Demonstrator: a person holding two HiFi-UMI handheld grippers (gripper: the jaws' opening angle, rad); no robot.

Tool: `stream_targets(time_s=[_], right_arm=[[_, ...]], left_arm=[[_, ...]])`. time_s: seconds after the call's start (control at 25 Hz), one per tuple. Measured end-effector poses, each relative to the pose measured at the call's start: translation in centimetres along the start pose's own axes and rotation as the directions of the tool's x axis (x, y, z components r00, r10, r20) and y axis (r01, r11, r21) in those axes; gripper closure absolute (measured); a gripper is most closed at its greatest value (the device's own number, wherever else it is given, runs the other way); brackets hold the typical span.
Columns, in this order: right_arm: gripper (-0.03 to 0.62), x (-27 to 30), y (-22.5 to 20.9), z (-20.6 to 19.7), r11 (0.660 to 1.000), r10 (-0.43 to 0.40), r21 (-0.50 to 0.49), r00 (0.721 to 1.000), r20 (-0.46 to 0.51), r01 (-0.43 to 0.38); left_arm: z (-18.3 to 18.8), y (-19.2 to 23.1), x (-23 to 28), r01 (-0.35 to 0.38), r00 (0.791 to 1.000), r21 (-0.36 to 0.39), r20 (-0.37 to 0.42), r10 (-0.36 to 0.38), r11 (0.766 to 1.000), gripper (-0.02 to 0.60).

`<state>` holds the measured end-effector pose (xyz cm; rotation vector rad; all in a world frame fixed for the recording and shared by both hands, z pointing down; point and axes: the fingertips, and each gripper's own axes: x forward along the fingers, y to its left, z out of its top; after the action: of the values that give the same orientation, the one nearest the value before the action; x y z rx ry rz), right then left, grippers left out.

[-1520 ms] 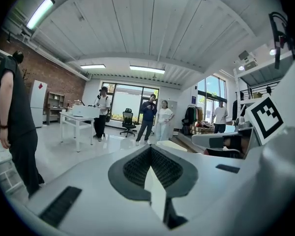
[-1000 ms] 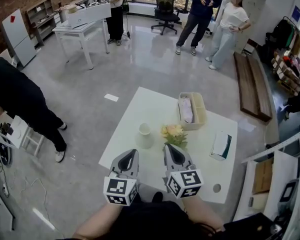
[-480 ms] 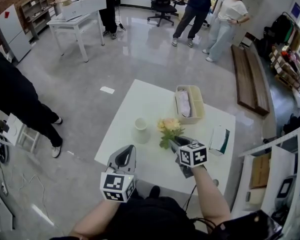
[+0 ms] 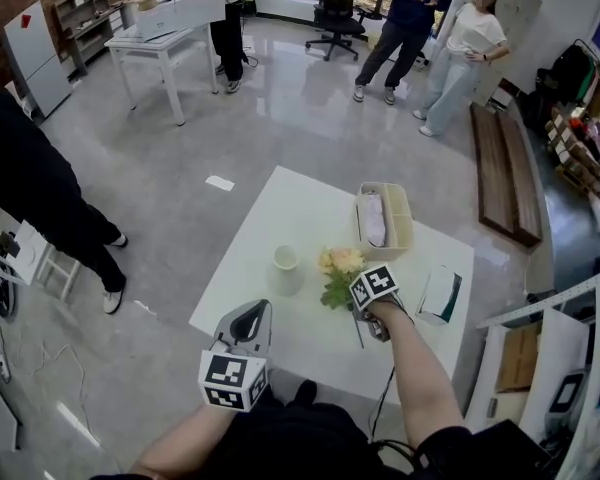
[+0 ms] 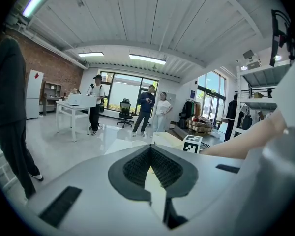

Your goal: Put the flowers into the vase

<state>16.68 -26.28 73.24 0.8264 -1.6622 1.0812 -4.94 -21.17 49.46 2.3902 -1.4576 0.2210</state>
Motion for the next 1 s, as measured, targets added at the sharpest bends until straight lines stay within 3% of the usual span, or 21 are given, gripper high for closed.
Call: stream_targets(time_s=[0.48, 0.84, 1.0], right_arm=[[0.499, 2.0, -1.1, -0.2, 0.999, -0.020, 0.028, 0.989, -0.144, 0.025], [0.485, 3.0, -1.3, -1.6, 0.993, -0.105, 0.032, 0.966, -0.238, 0.116], [0.523, 3.5, -1.4, -2.0, 0.991, -0.116, 0.033, 0.963, -0.242, 0.128]], left_arm=[[-0.9, 1.2, -0.1, -0.025, 1.000, -0.019, -0.019, 0.024, 1.000, 0.578], [-0.6, 1.0, 0.6, -0.002, 1.000, -0.024, -0.012, 0.002, 1.000, 0.578], [-0.7, 1.5, 0.3, -0.014, 1.000, -0.025, -0.012, 0.014, 1.000, 0.578]])
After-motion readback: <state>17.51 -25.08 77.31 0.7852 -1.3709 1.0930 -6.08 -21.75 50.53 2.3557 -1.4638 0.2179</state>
